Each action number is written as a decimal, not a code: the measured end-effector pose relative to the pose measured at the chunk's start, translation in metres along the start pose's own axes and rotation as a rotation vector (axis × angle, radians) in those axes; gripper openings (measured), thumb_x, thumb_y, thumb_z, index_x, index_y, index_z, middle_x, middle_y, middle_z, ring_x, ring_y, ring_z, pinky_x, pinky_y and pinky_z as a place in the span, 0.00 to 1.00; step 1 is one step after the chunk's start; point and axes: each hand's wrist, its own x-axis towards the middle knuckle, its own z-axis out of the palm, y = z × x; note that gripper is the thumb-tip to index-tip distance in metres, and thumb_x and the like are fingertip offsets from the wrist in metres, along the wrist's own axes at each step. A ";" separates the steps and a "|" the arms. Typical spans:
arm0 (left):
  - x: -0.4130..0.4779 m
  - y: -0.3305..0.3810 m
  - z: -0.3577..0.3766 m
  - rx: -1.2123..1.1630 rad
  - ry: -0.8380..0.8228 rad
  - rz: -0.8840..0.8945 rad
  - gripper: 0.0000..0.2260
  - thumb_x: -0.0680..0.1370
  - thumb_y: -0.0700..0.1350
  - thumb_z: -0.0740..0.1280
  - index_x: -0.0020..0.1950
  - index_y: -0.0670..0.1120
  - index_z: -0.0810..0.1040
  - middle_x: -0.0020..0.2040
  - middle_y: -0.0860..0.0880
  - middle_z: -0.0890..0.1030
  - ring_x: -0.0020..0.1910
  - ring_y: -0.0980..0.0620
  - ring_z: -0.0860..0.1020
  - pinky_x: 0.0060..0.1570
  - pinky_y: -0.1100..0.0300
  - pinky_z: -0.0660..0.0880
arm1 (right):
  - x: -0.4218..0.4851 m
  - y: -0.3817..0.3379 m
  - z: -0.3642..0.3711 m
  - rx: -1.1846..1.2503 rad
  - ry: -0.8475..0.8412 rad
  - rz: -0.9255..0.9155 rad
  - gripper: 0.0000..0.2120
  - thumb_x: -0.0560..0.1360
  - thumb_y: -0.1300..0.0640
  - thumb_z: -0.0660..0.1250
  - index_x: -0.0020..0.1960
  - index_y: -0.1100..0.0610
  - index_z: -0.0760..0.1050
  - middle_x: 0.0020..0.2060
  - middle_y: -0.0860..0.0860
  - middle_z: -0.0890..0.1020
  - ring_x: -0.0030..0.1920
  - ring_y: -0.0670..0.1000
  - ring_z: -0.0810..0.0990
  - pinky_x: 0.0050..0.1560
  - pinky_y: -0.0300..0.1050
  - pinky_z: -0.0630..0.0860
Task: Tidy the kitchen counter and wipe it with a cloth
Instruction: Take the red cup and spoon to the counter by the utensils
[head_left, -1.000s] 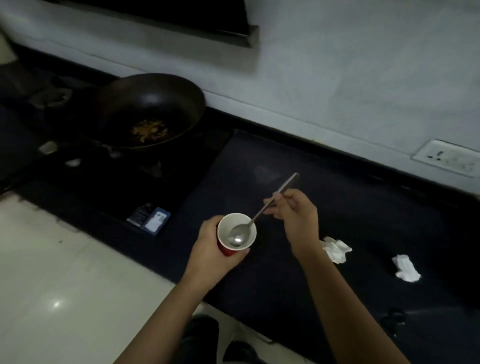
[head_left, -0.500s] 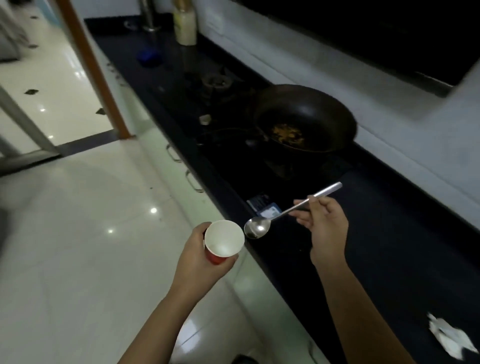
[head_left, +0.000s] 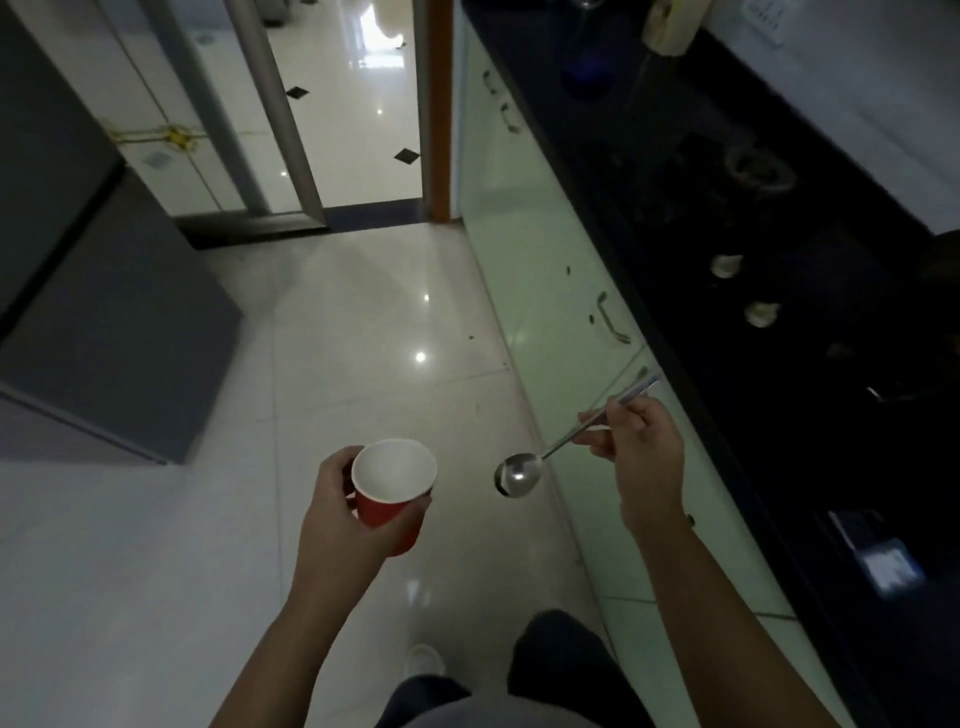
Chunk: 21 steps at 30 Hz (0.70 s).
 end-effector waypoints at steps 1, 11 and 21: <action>0.015 0.000 -0.002 0.000 0.009 0.003 0.28 0.64 0.42 0.77 0.58 0.52 0.66 0.50 0.64 0.71 0.47 0.63 0.72 0.39 0.69 0.68 | 0.012 0.000 0.009 -0.009 0.002 0.003 0.09 0.78 0.62 0.58 0.39 0.55 0.70 0.35 0.52 0.83 0.28 0.46 0.81 0.31 0.34 0.74; 0.224 0.070 0.049 -0.040 -0.095 0.069 0.33 0.53 0.61 0.72 0.55 0.59 0.66 0.50 0.66 0.72 0.49 0.66 0.74 0.37 0.76 0.71 | 0.207 -0.029 0.067 0.022 0.169 -0.013 0.10 0.78 0.62 0.58 0.39 0.52 0.69 0.28 0.42 0.83 0.25 0.42 0.80 0.26 0.32 0.71; 0.423 0.157 0.093 0.032 -0.155 0.217 0.30 0.64 0.43 0.77 0.58 0.55 0.64 0.51 0.66 0.70 0.49 0.65 0.72 0.39 0.79 0.70 | 0.399 -0.115 0.137 0.042 0.256 -0.082 0.10 0.76 0.64 0.60 0.41 0.51 0.66 0.32 0.49 0.82 0.25 0.42 0.79 0.25 0.32 0.71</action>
